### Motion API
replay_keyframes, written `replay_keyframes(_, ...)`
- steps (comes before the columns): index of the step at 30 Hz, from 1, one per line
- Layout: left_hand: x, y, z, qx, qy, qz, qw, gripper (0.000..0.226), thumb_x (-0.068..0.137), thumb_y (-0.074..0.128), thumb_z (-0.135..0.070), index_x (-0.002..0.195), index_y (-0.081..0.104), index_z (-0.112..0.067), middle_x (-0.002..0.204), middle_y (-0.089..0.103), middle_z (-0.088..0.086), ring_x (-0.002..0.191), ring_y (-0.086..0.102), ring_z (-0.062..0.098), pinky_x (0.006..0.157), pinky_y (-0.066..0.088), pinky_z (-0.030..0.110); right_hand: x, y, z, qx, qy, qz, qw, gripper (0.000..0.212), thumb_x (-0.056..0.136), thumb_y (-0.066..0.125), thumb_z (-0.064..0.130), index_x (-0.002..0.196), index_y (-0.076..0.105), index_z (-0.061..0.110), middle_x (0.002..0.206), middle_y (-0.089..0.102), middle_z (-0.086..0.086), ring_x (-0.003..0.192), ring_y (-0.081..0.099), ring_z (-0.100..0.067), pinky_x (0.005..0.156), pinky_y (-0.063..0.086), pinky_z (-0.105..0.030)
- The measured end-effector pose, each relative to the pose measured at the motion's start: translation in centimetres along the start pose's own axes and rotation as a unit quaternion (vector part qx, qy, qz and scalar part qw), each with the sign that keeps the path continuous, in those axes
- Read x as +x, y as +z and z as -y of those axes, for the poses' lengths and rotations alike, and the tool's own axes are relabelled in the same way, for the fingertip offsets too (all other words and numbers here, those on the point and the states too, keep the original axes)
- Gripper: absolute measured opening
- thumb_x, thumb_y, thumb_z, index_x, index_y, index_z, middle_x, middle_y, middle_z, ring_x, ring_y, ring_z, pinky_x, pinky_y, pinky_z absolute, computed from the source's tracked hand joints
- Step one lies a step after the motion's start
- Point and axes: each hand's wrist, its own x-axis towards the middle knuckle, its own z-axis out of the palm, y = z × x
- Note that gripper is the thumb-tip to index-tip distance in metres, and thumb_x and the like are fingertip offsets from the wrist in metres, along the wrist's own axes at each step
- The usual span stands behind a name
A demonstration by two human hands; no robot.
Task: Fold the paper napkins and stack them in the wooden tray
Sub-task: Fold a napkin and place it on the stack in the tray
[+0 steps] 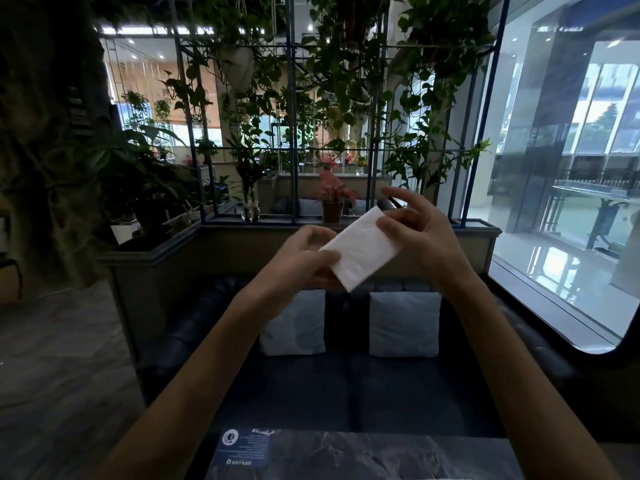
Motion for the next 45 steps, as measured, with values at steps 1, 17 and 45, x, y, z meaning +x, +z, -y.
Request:
replay_keyframes(1, -0.2, 0.0, 0.1, 0.005, -0.012, 0.022, 1.0, 0.027, 0.096, 0.06, -0.013, 0.122, 0.056, -0.011, 0.116, 0.066, 0.01, 0.098, 0.071, 0.024, 0.072, 0.06, 0.031, 0.2, 0.1, 0.1, -0.01, -0.006, 0.014, 1.0, 0.048, 0.092, 0.065, 0.005, 0.134, 0.054, 0.026, 0.093, 0.072, -0.001, 0.087, 0.07, -0.003, 0.08, 0.059, -0.024)
replay_keyframes(17, 0.9, 2.0, 7.7, -0.086, -0.052, -0.123, 0.987, 0.022, 0.097, 0.062, -0.02, 0.111, 0.068, -0.005, 0.108, 0.074, 0.011, 0.103, 0.071, 0.026, 0.085, 0.061, 0.037, -3.5, 2.9, -8.1, 0.15, 0.221, -0.043, 0.963, 0.015, 0.094, 0.066, 0.014, 0.108, 0.072, 0.012, 0.096, 0.078, -0.003, 0.088, 0.074, -0.013, 0.071, 0.056, -0.022)
replay_keyframes(45, -14.1, 8.1, 52.6, 0.12, -0.528, -0.084, 0.836, 0.006, 0.087, 0.073, -0.011, 0.092, 0.07, -0.01, 0.092, 0.071, 0.008, 0.082, 0.062, 0.017, 0.072, 0.052, 0.025, -38.3, 13.1, -41.9, -0.048, 0.672, -0.05, 0.737, 0.029, 0.09, 0.071, 0.016, 0.116, 0.066, 0.004, 0.104, 0.072, -0.015, 0.093, 0.07, -0.024, 0.075, 0.06, -0.025)
